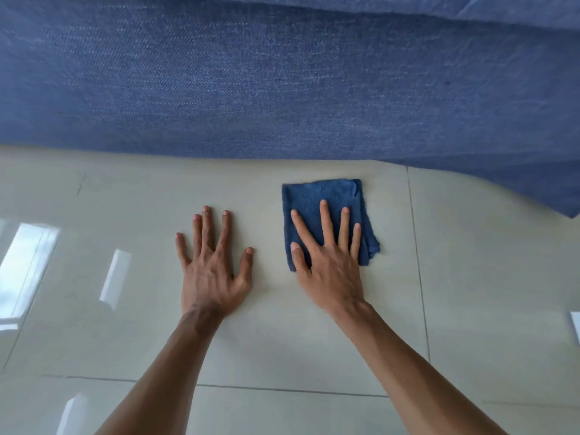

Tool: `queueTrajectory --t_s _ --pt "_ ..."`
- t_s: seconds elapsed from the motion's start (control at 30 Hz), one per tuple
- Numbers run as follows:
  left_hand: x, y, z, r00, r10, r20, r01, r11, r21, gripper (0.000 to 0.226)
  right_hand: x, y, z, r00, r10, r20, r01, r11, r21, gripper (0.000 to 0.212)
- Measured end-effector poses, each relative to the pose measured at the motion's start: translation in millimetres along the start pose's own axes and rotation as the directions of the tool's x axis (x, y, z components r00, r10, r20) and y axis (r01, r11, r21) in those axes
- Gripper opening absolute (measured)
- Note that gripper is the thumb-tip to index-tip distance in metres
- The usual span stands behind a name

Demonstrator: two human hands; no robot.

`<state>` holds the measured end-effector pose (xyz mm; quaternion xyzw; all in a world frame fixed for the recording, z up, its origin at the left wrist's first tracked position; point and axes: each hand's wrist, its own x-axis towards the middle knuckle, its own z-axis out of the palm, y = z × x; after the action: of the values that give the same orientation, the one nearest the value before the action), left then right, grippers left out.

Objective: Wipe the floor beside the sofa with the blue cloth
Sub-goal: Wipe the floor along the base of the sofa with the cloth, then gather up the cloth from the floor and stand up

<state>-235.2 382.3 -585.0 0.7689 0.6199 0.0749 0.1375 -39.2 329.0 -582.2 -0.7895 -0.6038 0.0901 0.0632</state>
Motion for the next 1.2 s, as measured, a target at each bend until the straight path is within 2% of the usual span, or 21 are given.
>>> queueTrajectory --t_s 0.1,0.17,0.27,0.37,0.43,0.5,0.67,0.87,0.93,1.0,1.07,1.13,1.2 --pt "0 0 -1 1.0 0.003 0.0 -0.003 1.0 -0.012 0.076 -34 42 -5 0.991 -0.134 0.031 0.135 0.989 -0.063 0.056" --pt "0 -1 -2 1.0 -0.002 -0.004 0.002 1.0 -0.017 0.076 -45 62 -9 0.993 -0.115 0.037 0.117 0.992 -0.054 0.055" --pt "0 0 -1 1.0 0.001 0.001 -0.001 1.0 -0.014 0.076 -33 60 -10 0.999 0.05 0.017 -0.05 0.998 -0.046 0.056" --pt "0 -1 -1 1.0 0.004 0.005 -0.004 1.0 -0.01 0.076 1 24 -4 0.968 0.248 -0.046 -0.248 0.969 -0.007 0.059" --pt "0 0 -1 1.0 0.004 0.006 -0.004 1.0 0.002 0.076 26 -1 2 0.957 0.289 -0.035 -0.288 0.957 0.019 0.06" --pt "0 0 1 1.0 0.006 0.007 -0.006 1.0 0.01 0.076 38 -19 6 0.965 0.261 -0.015 -0.261 0.965 0.025 0.06" --pt "0 -2 1 1.0 0.01 0.0 -0.01 1.0 0.007 0.076 4 -14 5 0.998 0.056 0.027 -0.057 0.998 0.009 0.06" --pt "-1 5 -12 0.997 -0.038 0.065 0.042 0.997 -0.058 0.072 -64 -18 -16 0.983 0.021 0.181 -0.032 0.998 0.057 0.059" --pt "3 16 -18 0.999 -0.026 0.043 0.031 0.991 -0.127 0.061 -60 -14 -32 0.99 0.078 0.114 -0.099 0.977 0.189 0.057" --pt "8 33 -23 0.998 0.068 -0.005 -0.068 0.986 -0.154 0.049 -35 -1 -52 0.983 0.174 -0.061 -0.151 0.951 0.27 0.047" --pt "16 54 -26 0.992 0.122 0.013 -0.116 0.969 -0.217 0.042 -5 21 -65 0.979 0.187 -0.075 -0.172 0.969 0.176 0.042" --pt "23 75 -27 0.992 0.108 0.069 -0.085 0.958 -0.275 0.042 17 37 -73 0.991 0.127 0.051 -0.128 0.992 0.017 0.044" --pt "31 91 -27 0.99 0.06 0.127 -0.023 0.961 -0.276 0.041 26 42 -74 0.989 0.044 0.138 -0.035 0.997 -0.068 0.043"
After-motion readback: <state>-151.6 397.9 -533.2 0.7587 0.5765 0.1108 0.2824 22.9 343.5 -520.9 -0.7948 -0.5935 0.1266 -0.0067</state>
